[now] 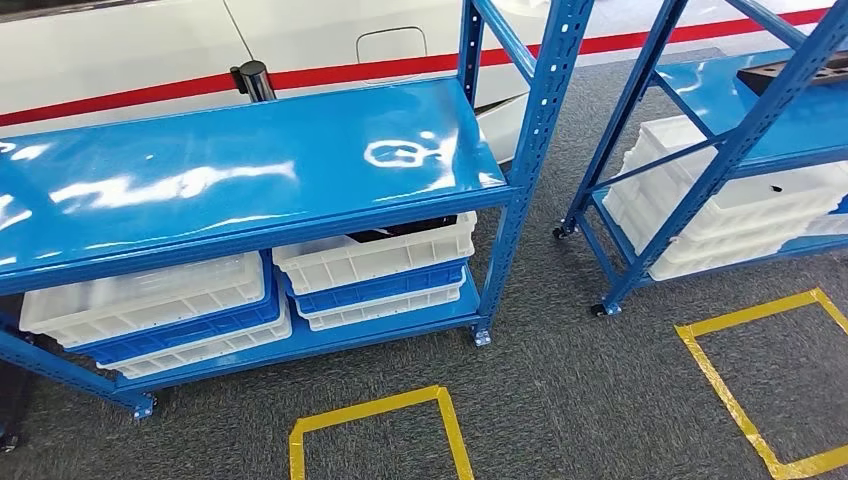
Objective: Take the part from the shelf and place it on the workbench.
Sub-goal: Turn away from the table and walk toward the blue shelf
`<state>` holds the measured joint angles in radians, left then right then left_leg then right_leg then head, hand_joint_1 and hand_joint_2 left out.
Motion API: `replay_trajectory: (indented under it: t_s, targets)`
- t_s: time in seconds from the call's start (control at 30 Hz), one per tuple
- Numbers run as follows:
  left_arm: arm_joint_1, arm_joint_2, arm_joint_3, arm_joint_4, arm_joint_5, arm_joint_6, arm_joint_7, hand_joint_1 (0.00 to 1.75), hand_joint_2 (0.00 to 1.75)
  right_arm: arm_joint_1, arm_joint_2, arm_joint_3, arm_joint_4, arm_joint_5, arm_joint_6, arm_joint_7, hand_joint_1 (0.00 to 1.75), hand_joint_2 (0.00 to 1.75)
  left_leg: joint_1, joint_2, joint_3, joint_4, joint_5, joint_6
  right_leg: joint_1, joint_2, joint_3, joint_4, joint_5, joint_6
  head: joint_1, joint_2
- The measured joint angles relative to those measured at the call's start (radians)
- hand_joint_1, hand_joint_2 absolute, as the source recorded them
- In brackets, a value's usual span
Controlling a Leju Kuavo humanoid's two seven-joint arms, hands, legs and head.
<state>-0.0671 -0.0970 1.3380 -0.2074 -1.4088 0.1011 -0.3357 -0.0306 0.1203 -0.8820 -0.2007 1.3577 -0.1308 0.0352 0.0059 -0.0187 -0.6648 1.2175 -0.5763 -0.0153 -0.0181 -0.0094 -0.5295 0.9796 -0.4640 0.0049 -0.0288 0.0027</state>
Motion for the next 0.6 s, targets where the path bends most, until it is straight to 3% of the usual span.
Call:
replay_trajectory:
  t_s: [0.03, 0.07, 0.1, 0.2, 0.27, 0.33, 0.4, 0.47, 0.53, 0.57, 0.6]
  targets:
    - [0.000, 0.000, 0.000, 0.000, 0.000, 0.000, 0.000, 0.00, 0.00, 0.000, 0.000, 0.000, 0.000, 0.000, 0.000, 0.000, 0.00, 0.00, 0.004, 0.006, -0.028, 0.053, -0.018, -0.005, 0.000, -0.010, 0.001, 0.000, -0.001, -0.001, 0.000, 0.000]
    - [0.001, 0.000, 0.000, 0.000, 0.000, 0.000, 0.000, 0.00, 0.00, 0.000, 0.000, 0.000, 0.000, 0.000, 0.001, 0.000, 0.00, 0.00, 0.008, 0.009, -0.041, 0.076, -0.016, -0.009, 0.000, -0.019, 0.002, 0.000, -0.002, -0.001, 0.000, 0.000]
    - [0.001, 0.000, 0.000, 0.000, 0.000, 0.001, 0.000, 0.00, 0.00, 0.000, 0.001, 0.000, 0.000, 0.000, 0.001, 0.000, 0.00, 0.00, 0.012, 0.014, -0.034, 0.058, 0.005, -0.013, -0.001, -0.027, 0.004, 0.001, -0.004, 0.001, 0.000, 0.000]
    - [0.001, 0.001, 0.000, 0.000, 0.000, 0.001, 0.000, 0.00, 0.00, 0.000, 0.004, 0.000, 0.000, 0.001, 0.002, 0.000, 0.00, 0.00, 0.018, 0.053, 0.062, -0.132, 0.100, -0.021, -0.001, -0.048, 0.013, 0.007, -0.015, 0.016, -0.002, 0.000]
    - [-0.001, 0.000, 0.000, 0.001, -0.001, 0.001, 0.000, 0.00, 0.00, -0.001, 0.004, 0.000, 0.000, 0.002, 0.002, 0.000, 0.00, 0.00, 0.014, 0.066, 0.091, -0.192, 0.114, -0.012, 0.005, -0.059, 0.016, 0.010, -0.022, 0.027, -0.002, 0.000]
    - [-0.001, -0.001, 0.000, 0.001, -0.001, 0.001, 0.000, 0.00, 0.00, -0.004, 0.004, 0.000, 0.000, 0.003, 0.002, 0.000, 0.00, 0.00, 0.009, 0.047, 0.086, -0.194, 0.115, 0.006, 0.006, -0.071, 0.019, 0.007, -0.023, 0.038, 0.000, 0.000]
    - [-0.001, -0.001, 0.000, 0.001, -0.001, 0.002, 0.000, 0.00, 0.00, -0.005, 0.003, 0.000, 0.000, 0.003, 0.002, 0.000, 0.00, 0.00, 0.009, 0.031, 0.083, -0.197, 0.121, 0.021, 0.004, -0.055, 0.008, 0.030, -0.038, 0.045, 0.001, 0.000]
    - [-0.003, 0.000, 0.000, 0.001, -0.001, 0.002, 0.000, 0.00, 0.00, -0.004, 0.003, 0.000, 0.000, 0.003, 0.002, 0.000, 0.00, 0.00, 0.010, 0.016, 0.080, -0.198, 0.125, 0.032, 0.002, -0.017, -0.044, 0.133, -0.089, 0.039, 0.003, 0.000]
    - [-0.004, 0.000, 0.000, 0.001, -0.001, 0.003, 0.000, 0.00, 0.00, -0.002, 0.003, 0.000, 0.000, 0.003, 0.002, 0.000, 0.00, 0.00, 0.008, -0.004, 0.075, -0.198, 0.127, 0.039, 0.001, 0.001, -0.115, 0.273, -0.141, 0.032, 0.002, 0.000]
    - [-0.003, 0.000, 0.000, 0.001, -0.001, 0.003, 0.000, 0.00, 0.00, -0.001, 0.003, 0.000, 0.000, 0.003, 0.002, 0.000, 0.00, 0.00, 0.007, -0.015, 0.074, -0.198, 0.127, 0.040, 0.001, 0.004, -0.135, 0.310, -0.149, 0.034, 0.002, 0.000]
    - [-0.003, 0.000, 0.000, 0.001, -0.001, 0.003, 0.000, 0.00, 0.00, 0.000, 0.003, 0.000, 0.000, 0.004, 0.002, 0.000, 0.00, 0.00, 0.006, -0.026, 0.074, -0.198, 0.128, 0.040, 0.001, 0.006, -0.137, 0.308, -0.139, 0.040, 0.002, 0.000]
